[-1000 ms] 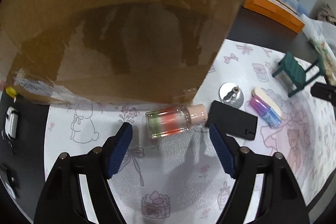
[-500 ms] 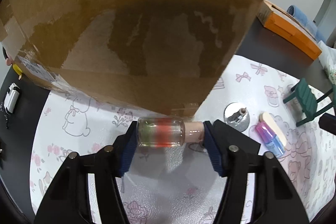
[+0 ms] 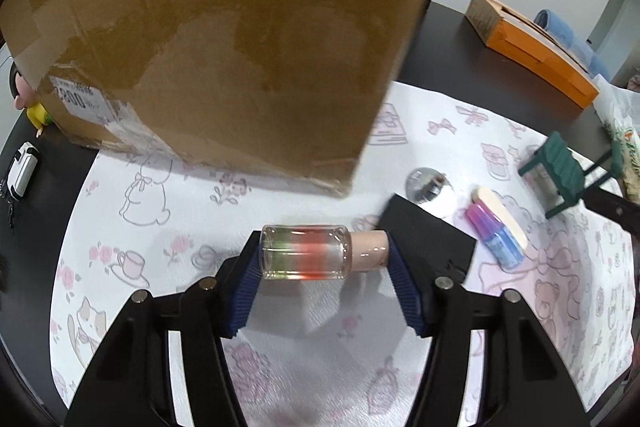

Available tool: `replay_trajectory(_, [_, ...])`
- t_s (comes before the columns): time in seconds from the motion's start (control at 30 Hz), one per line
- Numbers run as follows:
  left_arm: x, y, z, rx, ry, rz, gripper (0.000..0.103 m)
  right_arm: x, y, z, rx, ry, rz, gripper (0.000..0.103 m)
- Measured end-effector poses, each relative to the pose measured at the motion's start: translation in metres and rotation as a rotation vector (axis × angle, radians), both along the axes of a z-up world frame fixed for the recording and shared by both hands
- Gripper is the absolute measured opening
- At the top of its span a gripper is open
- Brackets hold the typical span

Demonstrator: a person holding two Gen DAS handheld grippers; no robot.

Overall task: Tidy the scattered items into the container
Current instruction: 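Grasp the pink-and-green glass bottle with left tool while right tool grasps the green toy chair, then lift and carry the bottle and green chair with both tools toward the box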

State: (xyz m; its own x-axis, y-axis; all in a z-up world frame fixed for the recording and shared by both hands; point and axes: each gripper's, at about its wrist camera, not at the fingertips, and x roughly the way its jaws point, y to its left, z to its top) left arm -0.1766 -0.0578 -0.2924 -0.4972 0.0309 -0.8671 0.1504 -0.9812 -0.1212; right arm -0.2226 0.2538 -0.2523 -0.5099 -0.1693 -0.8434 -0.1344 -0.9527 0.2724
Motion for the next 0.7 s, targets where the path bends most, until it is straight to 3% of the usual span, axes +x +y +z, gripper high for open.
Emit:
replay_trajectory(0.17, [0.014, 0.015, 0.011, 0.01, 0.005, -0.025, 0.058, -0.005, -0.001, 0.002, 0.006, 0.011, 0.001, 0.035])
replay_trajectory(0.4, [0.024, 0.028, 0.015, 0.037, 0.012, -0.036, 0.058, -0.012, -0.011, 0.004, 0.081, 0.014, 0.019, 0.01])
replay_trajectory(0.7, [0.028, 0.023, 0.023, 0.049, 0.017, -0.038, 0.058, -0.01, -0.025, 0.009, 0.157, 0.044, 0.052, 0.007])
